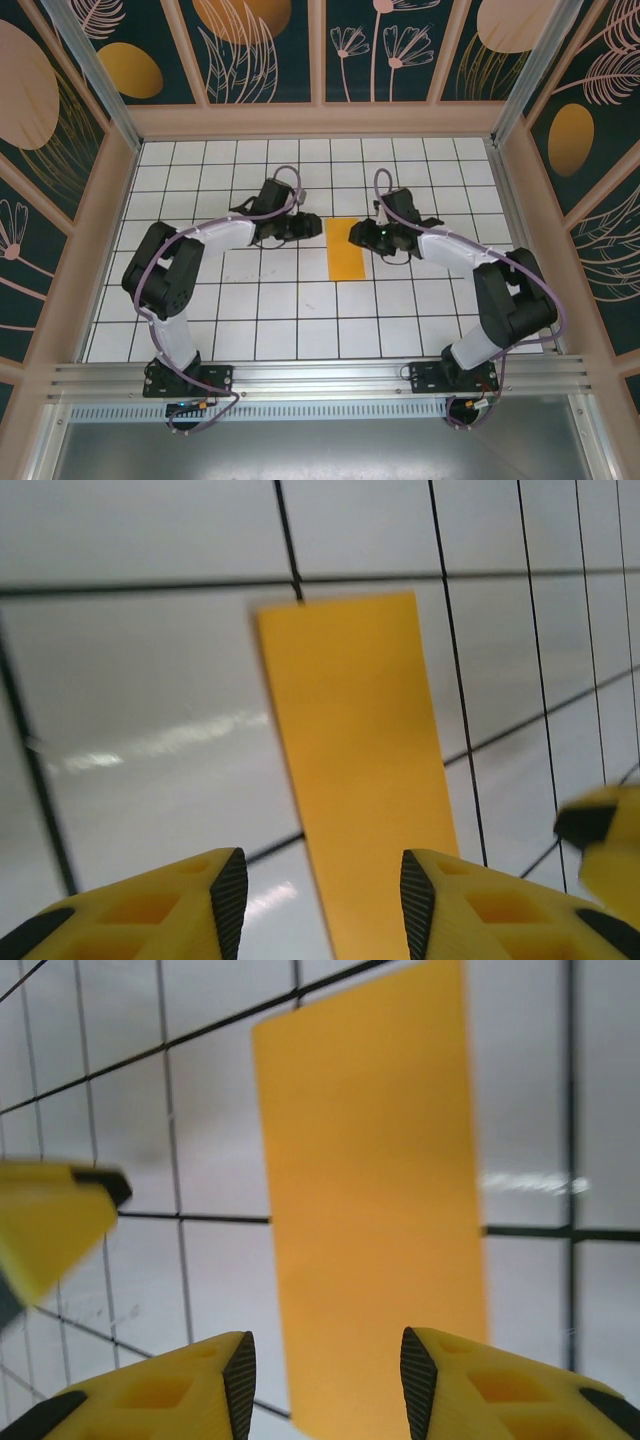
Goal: Fold a paper plane with a square sheet of paper (fold left side to right side)
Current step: Fold the triangle a second time at the center of the table.
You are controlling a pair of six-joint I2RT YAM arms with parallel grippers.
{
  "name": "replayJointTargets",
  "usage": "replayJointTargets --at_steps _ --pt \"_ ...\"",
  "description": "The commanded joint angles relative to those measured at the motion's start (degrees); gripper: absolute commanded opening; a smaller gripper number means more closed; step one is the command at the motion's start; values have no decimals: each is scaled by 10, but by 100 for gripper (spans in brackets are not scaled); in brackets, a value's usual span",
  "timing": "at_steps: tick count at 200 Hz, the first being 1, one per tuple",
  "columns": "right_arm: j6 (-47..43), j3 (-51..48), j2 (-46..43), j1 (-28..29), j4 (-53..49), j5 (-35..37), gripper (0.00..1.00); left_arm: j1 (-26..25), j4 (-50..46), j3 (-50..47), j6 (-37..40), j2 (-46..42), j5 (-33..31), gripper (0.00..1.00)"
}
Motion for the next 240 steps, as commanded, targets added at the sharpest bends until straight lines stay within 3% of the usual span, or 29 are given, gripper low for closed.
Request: replayJointTargets --at_steps 1,42,140,240 --pt "-50 13 24 -20 -27 0 47 -22 60 -10 -46 5 37 46" --pt "-45 8 42 -29 -23 4 47 -55 65 -15 -63 30 44 45" --pt "-51 10 53 -30 -44 26 49 -67 11 11 -43 77 17 45" --pt "-28 1 82 -50 -10 -100 52 -71 -30 21 -31 88 -4 45"
